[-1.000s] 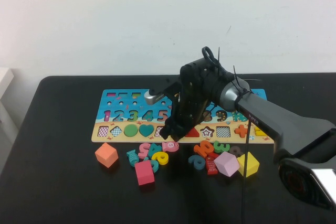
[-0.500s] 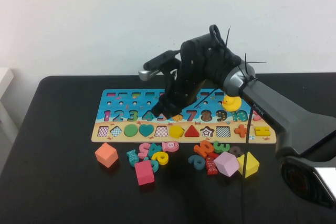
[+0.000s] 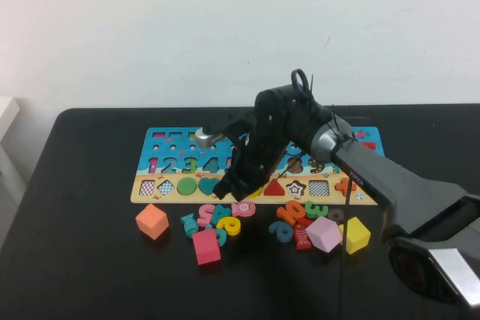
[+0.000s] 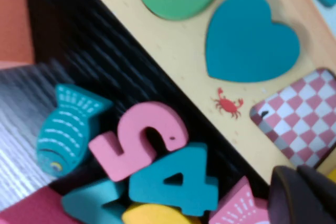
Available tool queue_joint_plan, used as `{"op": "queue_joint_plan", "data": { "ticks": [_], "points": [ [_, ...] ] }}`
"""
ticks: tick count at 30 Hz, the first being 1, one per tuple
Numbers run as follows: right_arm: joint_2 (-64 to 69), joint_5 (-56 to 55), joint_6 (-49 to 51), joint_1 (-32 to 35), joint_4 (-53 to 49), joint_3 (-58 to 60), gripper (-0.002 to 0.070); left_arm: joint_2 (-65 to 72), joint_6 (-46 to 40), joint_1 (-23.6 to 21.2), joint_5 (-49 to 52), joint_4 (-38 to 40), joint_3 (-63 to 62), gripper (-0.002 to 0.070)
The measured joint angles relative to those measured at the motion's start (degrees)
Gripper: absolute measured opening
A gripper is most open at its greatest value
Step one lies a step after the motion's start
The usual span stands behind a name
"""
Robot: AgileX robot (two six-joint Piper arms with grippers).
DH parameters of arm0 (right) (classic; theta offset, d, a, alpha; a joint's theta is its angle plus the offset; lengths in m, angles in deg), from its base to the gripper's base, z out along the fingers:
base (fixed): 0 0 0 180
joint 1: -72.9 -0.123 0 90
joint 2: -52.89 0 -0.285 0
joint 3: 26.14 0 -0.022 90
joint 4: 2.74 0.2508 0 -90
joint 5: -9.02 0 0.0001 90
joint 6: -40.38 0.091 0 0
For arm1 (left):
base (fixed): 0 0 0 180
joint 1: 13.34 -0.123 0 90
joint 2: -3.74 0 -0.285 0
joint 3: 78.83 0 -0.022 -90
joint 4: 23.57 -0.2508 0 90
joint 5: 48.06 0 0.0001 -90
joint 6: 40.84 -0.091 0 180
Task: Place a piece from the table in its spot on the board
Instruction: Place the "Pentagon" into the hole of the Pentagon
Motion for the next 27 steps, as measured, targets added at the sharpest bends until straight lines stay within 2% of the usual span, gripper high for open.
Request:
{"op": "queue_joint_plan", "data": {
  "ticks": [18,27],
  "points": [
    [0.0,2.6,4.9,0.0,-5.7,-0.1,0.0019,0.0,0.0,0.0,0.0,0.0,0.0,-0.0001],
    [-4.9,3.5,5.0,0.0,-7.3,-0.1,0.0019,0.0,0.0,0.0,0.0,0.0,0.0,-0.0001]
  ]
}}
